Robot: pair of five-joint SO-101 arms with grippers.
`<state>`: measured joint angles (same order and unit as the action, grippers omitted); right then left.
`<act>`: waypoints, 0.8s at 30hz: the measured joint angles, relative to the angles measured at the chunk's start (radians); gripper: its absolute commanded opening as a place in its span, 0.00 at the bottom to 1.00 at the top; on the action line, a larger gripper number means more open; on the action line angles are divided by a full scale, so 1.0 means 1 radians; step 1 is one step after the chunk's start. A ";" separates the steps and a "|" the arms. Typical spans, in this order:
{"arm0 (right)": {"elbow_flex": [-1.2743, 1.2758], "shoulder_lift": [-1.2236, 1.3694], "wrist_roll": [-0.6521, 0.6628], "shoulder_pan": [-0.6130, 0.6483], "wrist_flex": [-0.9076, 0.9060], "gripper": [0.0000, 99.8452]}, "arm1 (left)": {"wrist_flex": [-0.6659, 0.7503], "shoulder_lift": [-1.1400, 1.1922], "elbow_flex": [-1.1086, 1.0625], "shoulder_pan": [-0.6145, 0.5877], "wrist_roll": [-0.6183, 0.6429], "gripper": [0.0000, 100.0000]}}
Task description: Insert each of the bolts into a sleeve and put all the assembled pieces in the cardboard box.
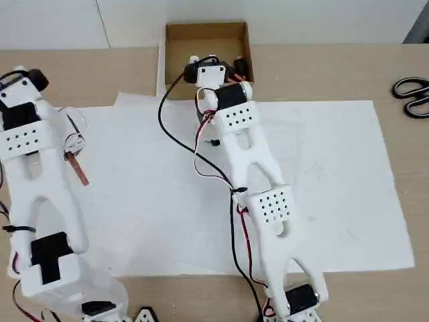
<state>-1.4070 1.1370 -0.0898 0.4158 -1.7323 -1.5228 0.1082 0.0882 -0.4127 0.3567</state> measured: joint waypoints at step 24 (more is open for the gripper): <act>0.107 -0.018 0.000 0.035 0.000 0.03 | 0.000 0.000 0.000 0.000 0.000 0.00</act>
<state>-1.2996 1.1185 -0.0898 0.4511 -1.7323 -1.5228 0.1082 0.0882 -0.4127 0.3567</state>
